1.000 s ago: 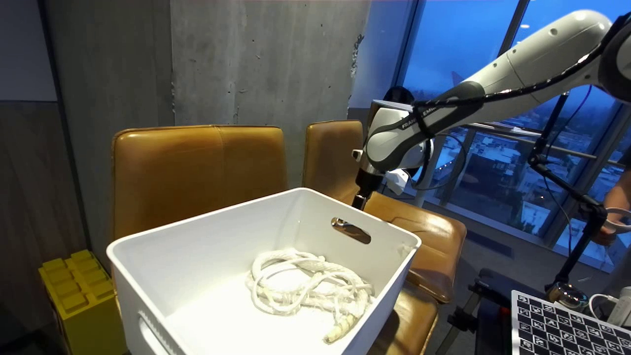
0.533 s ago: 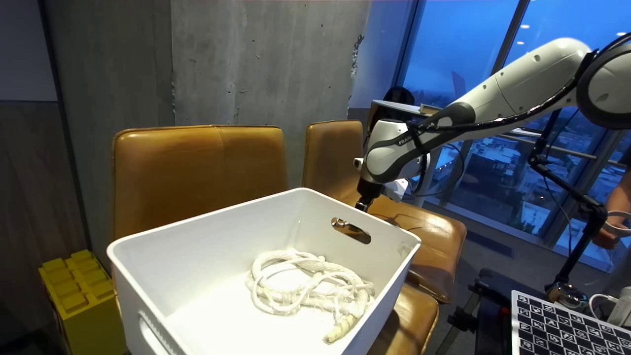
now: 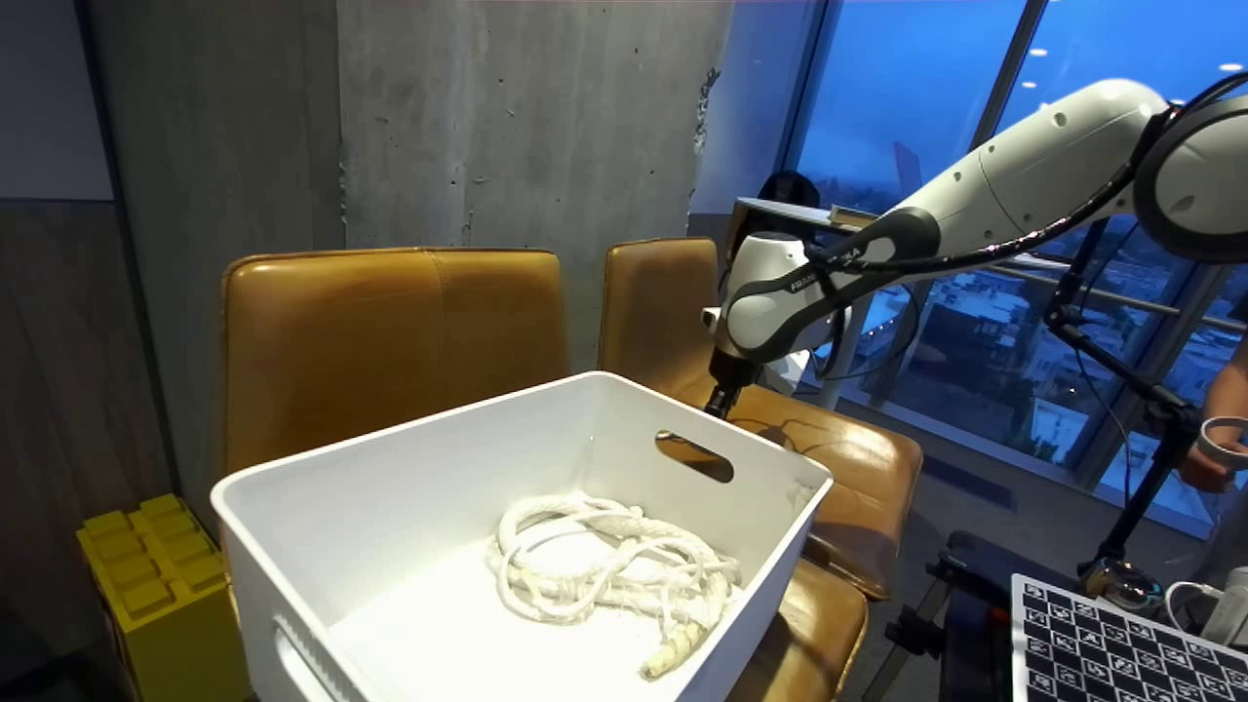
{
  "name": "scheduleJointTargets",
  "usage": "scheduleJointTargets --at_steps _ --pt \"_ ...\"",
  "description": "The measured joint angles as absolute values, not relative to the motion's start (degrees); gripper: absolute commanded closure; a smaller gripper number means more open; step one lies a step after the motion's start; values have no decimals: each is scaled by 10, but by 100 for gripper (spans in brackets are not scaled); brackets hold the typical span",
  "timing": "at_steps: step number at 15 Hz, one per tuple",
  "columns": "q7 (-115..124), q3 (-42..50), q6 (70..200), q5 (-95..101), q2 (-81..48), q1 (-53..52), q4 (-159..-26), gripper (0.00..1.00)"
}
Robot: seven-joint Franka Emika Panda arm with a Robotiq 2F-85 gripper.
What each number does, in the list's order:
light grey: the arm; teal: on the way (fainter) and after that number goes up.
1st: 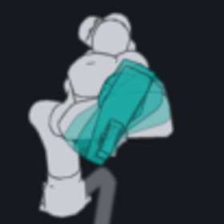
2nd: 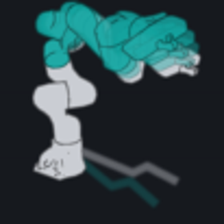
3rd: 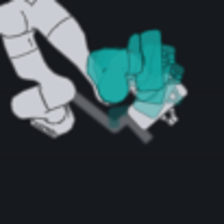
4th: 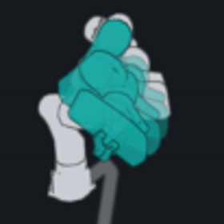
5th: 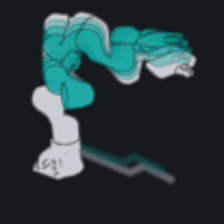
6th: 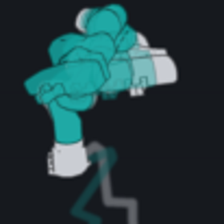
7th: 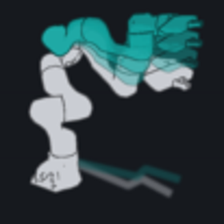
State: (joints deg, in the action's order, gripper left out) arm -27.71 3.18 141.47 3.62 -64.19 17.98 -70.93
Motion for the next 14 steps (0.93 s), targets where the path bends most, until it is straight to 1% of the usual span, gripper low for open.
scheduleJointTargets --at_steps 1,2,3,10,14 --pt "-274 33 1415 39 -642 180 -709 94" --pt "-271 34 1415 42 -642 180 -708 99" --pt "-269 34 1415 44 -642 180 -707 100" --pt "-258 38 1414 47 -634 175 -717 100" --pt "-257 37 1416 53 -554 153 -800 100"
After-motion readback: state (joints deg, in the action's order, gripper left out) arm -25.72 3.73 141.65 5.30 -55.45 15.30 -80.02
